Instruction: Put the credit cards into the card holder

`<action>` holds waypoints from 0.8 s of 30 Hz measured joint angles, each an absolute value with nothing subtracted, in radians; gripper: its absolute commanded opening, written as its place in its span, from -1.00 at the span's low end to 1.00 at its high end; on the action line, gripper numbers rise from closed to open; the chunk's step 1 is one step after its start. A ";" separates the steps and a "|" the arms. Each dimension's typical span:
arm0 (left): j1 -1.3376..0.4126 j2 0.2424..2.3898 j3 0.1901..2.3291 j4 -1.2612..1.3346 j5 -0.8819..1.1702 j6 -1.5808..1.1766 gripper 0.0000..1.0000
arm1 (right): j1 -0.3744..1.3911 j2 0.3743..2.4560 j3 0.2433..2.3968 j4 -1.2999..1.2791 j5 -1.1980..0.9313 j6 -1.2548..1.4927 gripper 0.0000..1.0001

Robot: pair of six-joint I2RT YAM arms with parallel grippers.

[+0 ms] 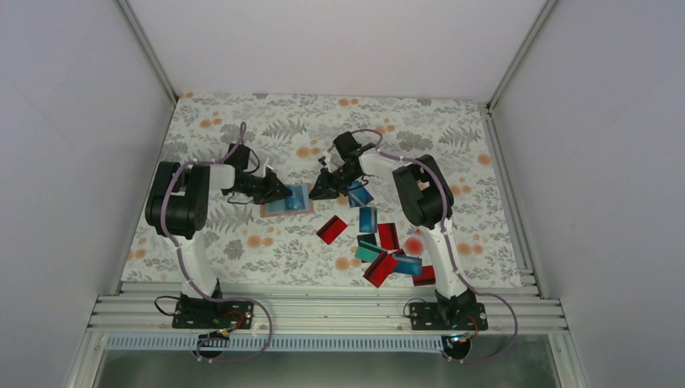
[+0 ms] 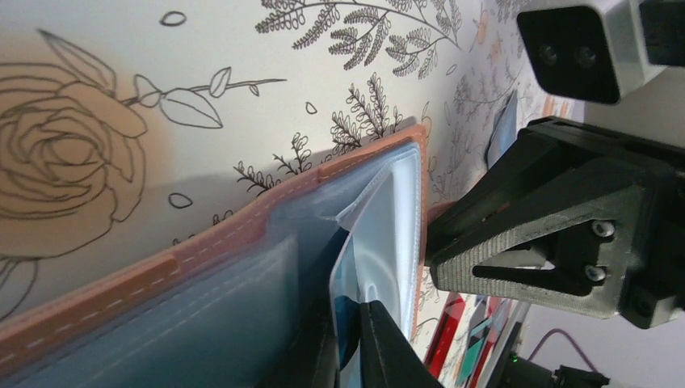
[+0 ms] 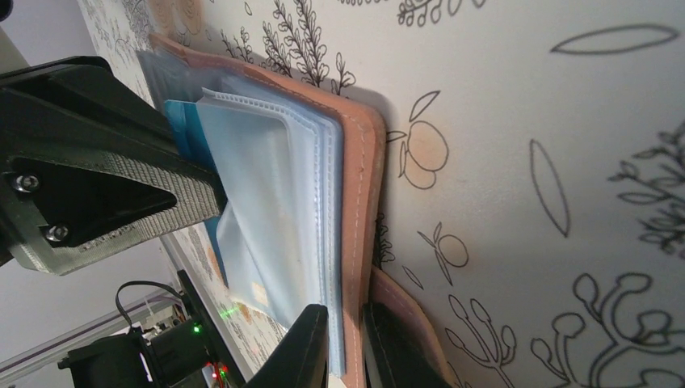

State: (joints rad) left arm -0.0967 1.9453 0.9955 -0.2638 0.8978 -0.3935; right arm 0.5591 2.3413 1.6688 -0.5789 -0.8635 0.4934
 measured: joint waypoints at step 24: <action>-0.165 1.935 1.140 -0.498 0.727 -0.329 -0.06 | 0.560 2.346 1.674 -0.580 -0.865 0.496 -0.79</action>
State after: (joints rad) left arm -0.1650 1.9347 1.1397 -0.4984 0.7265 -0.3290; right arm 0.5598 2.3459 1.6741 -0.5797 -0.8654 0.4965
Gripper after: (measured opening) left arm 0.457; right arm 0.106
